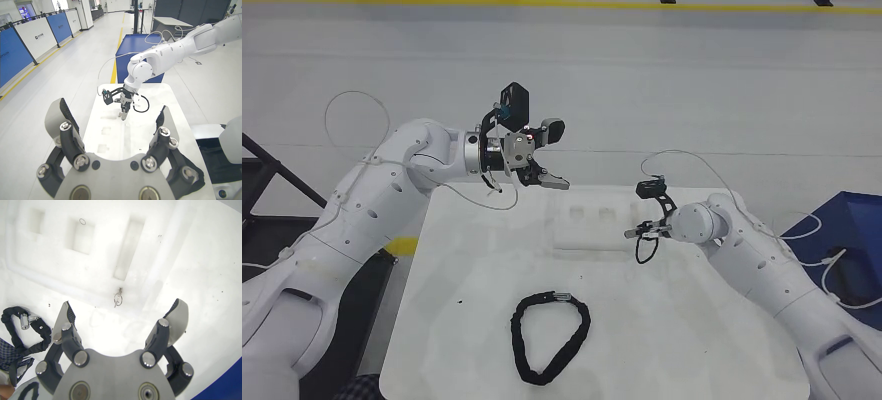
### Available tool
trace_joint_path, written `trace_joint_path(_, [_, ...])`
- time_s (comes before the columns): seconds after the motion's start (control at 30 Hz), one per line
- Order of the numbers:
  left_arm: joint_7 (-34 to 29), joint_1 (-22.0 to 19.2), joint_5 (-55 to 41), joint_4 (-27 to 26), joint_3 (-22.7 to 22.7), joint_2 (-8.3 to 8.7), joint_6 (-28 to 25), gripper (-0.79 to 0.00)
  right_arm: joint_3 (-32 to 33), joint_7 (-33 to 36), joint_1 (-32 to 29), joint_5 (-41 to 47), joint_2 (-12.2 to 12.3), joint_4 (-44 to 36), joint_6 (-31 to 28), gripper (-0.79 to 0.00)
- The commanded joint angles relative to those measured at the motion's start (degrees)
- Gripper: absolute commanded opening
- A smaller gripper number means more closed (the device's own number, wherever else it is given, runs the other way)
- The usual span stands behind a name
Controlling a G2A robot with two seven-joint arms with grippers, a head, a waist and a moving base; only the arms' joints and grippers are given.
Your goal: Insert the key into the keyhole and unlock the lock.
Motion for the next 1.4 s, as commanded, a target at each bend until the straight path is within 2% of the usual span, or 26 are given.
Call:
trace_joint_path(0.0, [0.0, 0.0, 0.0, 0.0, 0.0, 0.0, 0.0, 0.0, 0.45, 0.54, -0.15, 0.95, -0.21, -0.71, 1.74, 0.0])
trace_joint_path(0.3, [0.0, 0.0, 0.0, 0.0, 0.0, 0.0, 0.0, 0.0, 0.28, 3.46, 0.03, 0.33, -1.38, -1.38, 3.62, 0.0])
trace_joint_path(0.4, [0.0, 0.0, 0.0, 0.0, 0.0, 0.0, 0.0, 0.0, 0.1, 4.52, 0.07, 0.37, -1.78, -1.21, 2.97, -0.12])
trace_joint_path(0.47, [0.0, 0.0, 0.0, 0.0, 0.0, 0.0, 0.0, 0.0, -0.01, 4.78, 0.11, 0.15, -2.06, -1.04, 3.14, -0.129])
trace_joint_path(0.53, [0.0, 0.0, 0.0, 0.0, 0.0, 0.0, 0.0, 0.0, -0.15, 5.35, 0.14, -0.14, -2.33, -0.77, 3.48, -0.172])
trace_joint_path(0.7, [0.0, 0.0, 0.0, 0.0, 0.0, 0.0, 0.0, 0.0, -0.44, 6.27, 0.17, -1.56, -2.85, 0.15, 4.35, -0.4])
trace_joint_path(0.73, [0.0, 0.0, 0.0, 0.0, 0.0, 0.0, 0.0, 0.0, -0.5, 6.46, 0.18, -1.86, -2.95, 0.19, 4.45, -0.422])
trace_joint_path(0.83, [0.0, 0.0, 0.0, 0.0, 0.0, 0.0, 0.0, 0.0, -0.41, 6.42, 0.01, -2.36, -3.19, 0.83, 4.66, -0.456])
trace_joint_path(1.03, [0.0, 0.0, 0.0, 0.0, 0.0, 0.0, 0.0, 0.0, -0.26, 5.24, -0.56, -4.1, -3.7, 1.2, 6.73, -0.468])
trace_joint_path(1.13, [0.0, 0.0, 0.0, 0.0, 0.0, 0.0, 0.0, 0.0, 0.02, 4.36, -0.91, -4.8, -3.91, 1.26, 7.66, -0.511])
trace_joint_path(1.23, [0.0, 0.0, 0.0, 0.0, 0.0, 0.0, 0.0, 0.0, 0.52, 3.69, -1.16, -5.16, -4.04, 1.5, 7.88, -0.6])
trace_joint_path(1.37, [0.0, 0.0, 0.0, 0.0, 0.0, 0.0, 0.0, 0.0, 0.96, 3.72, -1.43, -5.62, -4.25, 1.79, 8.07, -0.656])
